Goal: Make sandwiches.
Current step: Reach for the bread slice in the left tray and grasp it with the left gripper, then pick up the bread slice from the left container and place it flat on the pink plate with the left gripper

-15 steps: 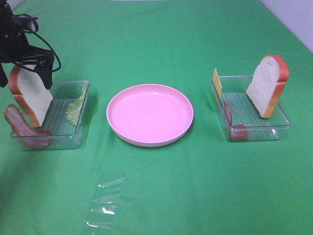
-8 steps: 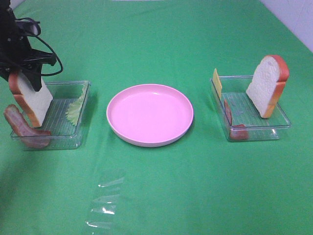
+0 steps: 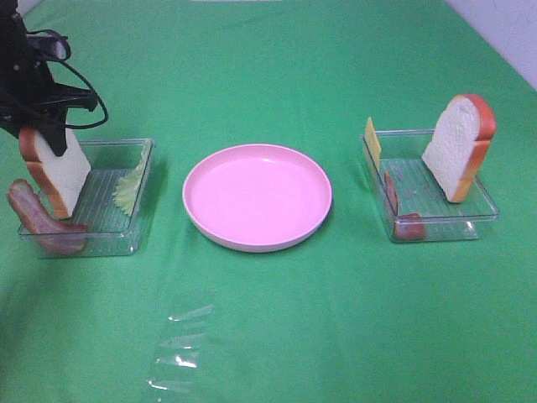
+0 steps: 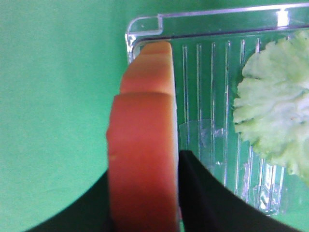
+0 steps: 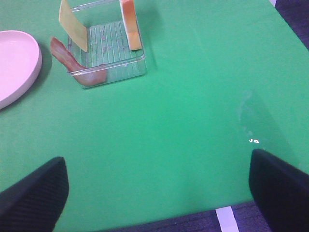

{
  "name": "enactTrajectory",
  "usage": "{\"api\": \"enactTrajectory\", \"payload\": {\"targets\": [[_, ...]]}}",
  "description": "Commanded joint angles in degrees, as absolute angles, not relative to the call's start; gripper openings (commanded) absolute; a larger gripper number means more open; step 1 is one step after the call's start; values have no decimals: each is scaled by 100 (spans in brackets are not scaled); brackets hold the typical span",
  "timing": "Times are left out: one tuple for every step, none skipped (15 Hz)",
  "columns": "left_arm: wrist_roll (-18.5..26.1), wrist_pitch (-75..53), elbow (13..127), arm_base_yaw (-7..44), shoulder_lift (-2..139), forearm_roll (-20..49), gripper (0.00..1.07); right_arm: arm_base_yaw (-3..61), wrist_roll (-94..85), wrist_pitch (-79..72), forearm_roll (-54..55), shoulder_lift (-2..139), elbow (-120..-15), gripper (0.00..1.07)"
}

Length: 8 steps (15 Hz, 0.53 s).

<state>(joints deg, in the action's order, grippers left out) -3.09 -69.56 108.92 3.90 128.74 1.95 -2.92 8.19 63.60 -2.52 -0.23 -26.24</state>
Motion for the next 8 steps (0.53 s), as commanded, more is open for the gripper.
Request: {"api": "enactTrajectory", "payload": {"targets": [[-395,-7534,10909,407,12869,206,3,-292,768,6320,-252,-178,-2613,98],[-395,-7529,10909,407,12869,206,0,-292,768,6320,-252,-178,-2613,98],[-424,-7517,10949,407,12851,206,0,-292,768,6320,-252,-178,-2613,98],[-424,-7517,10961,407,12823,206,0,-292,768,6320,-252,-178,-2613,98],[-424,-7540,10961,407,12760,206,0,-292,768,6320,-252,-178,-2613,98],[-447,-7552,10961,407,12720,206,0,-292,768,6320,-252,-178,-2613,98],[-447,-7557,10961,407,12622,212,0,-292,768,6320,-252,-178,-2613,98],[-447,-7557,10961,407,12502,235,0,-292,768,6320,-252,-178,-2613,98]]}}
